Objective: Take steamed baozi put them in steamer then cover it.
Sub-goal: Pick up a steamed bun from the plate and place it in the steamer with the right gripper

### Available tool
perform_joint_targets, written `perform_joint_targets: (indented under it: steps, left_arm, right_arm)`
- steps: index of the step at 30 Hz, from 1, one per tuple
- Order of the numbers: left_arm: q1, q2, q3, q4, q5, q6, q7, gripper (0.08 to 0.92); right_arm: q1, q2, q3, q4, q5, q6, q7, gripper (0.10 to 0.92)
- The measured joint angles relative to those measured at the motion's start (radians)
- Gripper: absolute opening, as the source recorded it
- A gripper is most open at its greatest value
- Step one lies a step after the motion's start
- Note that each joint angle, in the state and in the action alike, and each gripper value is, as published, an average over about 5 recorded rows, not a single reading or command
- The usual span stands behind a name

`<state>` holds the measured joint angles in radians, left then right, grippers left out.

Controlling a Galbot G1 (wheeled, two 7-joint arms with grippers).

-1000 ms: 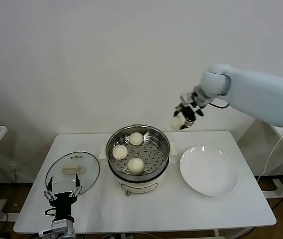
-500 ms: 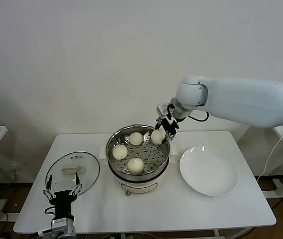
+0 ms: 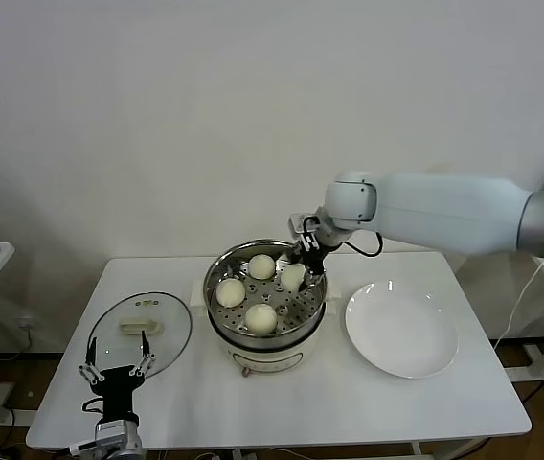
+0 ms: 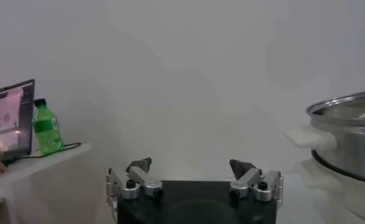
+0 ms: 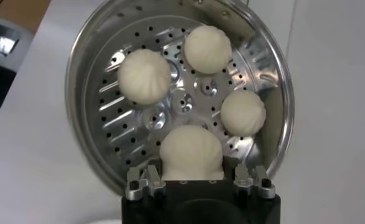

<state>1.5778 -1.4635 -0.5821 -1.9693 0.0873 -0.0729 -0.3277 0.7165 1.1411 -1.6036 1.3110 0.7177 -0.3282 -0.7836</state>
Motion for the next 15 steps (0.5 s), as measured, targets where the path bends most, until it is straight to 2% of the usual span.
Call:
perform_joint_targets:
  steps: [15]
  left_arm:
    - [-0.007, 0.002, -0.006, 0.002, -0.007, -0.005, 0.001, 0.823]
  right_arm:
    - [-0.030, 0.050, -0.034, -0.043, 0.052, -0.053, 0.022, 0.602]
